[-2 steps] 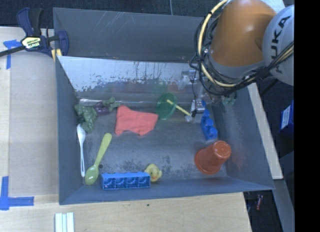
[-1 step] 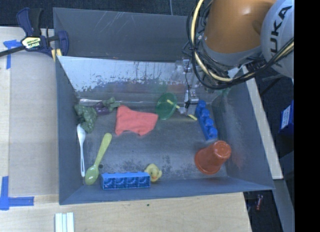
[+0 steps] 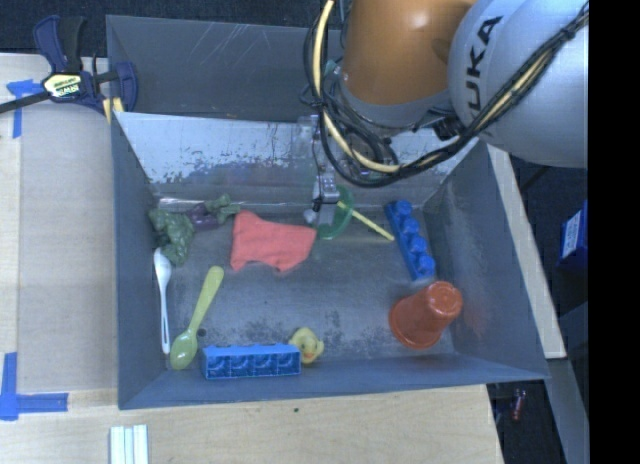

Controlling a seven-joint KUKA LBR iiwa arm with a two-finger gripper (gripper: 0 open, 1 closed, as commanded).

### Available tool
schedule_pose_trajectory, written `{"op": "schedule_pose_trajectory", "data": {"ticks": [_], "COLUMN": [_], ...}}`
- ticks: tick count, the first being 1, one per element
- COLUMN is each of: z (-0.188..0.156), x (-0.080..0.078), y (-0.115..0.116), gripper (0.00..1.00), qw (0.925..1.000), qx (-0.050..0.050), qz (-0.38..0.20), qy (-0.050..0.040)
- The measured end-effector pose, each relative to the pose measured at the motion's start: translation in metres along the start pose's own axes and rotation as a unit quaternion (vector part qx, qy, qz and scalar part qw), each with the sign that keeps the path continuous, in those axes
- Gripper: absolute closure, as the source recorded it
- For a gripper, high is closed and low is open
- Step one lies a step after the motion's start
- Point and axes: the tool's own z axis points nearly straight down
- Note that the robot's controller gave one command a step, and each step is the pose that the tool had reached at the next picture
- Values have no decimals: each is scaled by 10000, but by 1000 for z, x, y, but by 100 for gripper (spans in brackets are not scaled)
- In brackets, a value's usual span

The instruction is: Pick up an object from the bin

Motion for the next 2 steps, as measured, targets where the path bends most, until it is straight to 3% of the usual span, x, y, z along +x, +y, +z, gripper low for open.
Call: {"op": "schedule_pose_trajectory", "data": {"ticks": [1, 2], "z": [18, 75], "x": [-2, 23], "y": [48, 22], "gripper": [0, 0], "qw": [10000, 10000], "qx": [-10, -8], "qz": [-22, -76], "qy": [14, -16]}}
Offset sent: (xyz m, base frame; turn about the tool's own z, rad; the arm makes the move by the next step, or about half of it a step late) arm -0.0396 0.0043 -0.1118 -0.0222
